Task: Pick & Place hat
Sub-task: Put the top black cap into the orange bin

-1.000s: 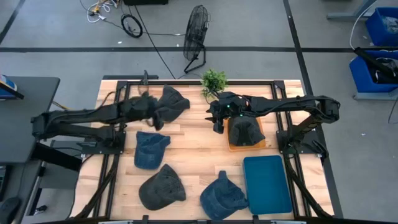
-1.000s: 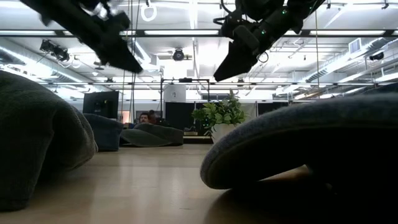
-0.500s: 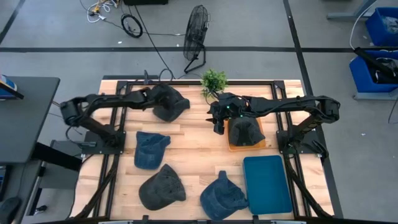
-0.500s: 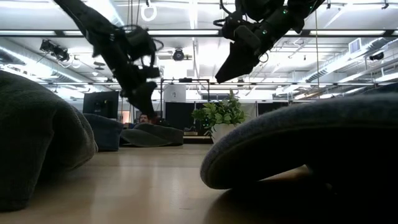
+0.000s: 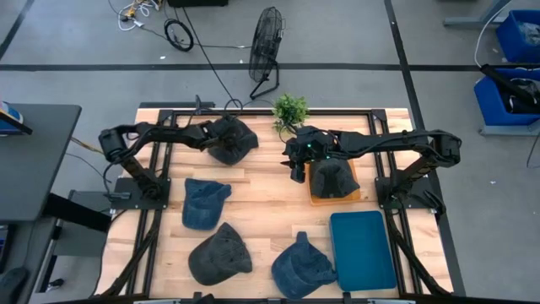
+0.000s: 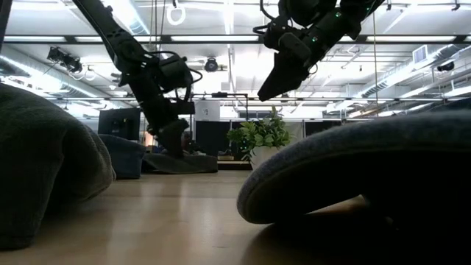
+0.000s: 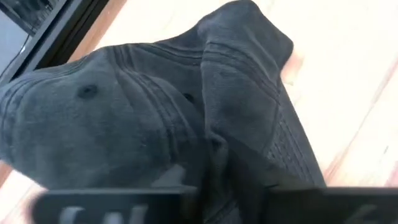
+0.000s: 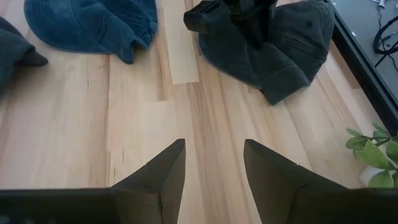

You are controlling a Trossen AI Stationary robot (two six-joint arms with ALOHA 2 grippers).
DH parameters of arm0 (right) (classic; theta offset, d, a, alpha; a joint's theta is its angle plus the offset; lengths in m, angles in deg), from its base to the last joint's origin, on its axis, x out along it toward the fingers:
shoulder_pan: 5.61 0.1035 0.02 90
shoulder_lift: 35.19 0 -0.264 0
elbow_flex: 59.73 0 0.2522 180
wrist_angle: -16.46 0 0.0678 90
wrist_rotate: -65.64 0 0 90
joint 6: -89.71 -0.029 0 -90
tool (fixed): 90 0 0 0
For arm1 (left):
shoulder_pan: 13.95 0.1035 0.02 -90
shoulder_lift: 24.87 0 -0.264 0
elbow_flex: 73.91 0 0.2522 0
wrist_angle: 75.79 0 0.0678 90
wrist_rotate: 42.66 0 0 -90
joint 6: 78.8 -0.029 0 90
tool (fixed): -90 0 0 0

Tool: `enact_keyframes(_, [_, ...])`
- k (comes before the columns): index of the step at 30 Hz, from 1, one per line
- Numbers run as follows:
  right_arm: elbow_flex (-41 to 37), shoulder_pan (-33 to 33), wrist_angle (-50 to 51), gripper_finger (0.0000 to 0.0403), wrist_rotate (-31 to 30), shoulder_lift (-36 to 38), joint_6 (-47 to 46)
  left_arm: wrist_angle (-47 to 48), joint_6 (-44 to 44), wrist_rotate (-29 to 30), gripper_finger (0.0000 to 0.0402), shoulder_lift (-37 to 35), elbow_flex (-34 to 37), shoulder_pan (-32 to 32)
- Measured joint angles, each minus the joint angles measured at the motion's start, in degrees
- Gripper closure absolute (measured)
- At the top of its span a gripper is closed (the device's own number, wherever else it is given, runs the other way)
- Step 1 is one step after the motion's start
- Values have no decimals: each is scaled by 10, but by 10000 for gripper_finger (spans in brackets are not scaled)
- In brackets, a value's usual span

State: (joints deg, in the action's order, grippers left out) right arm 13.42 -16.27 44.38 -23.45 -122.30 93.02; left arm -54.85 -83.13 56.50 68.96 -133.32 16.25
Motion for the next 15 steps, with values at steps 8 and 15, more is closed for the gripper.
enact_keyframes(8, [0,0,1,234,0,0,6,6,-42,-64,395,-38,2,-20])
enact_keyframes(15, [0,0,-5,234,0,0,6,20,-77,-164,397,-96,2,-62])
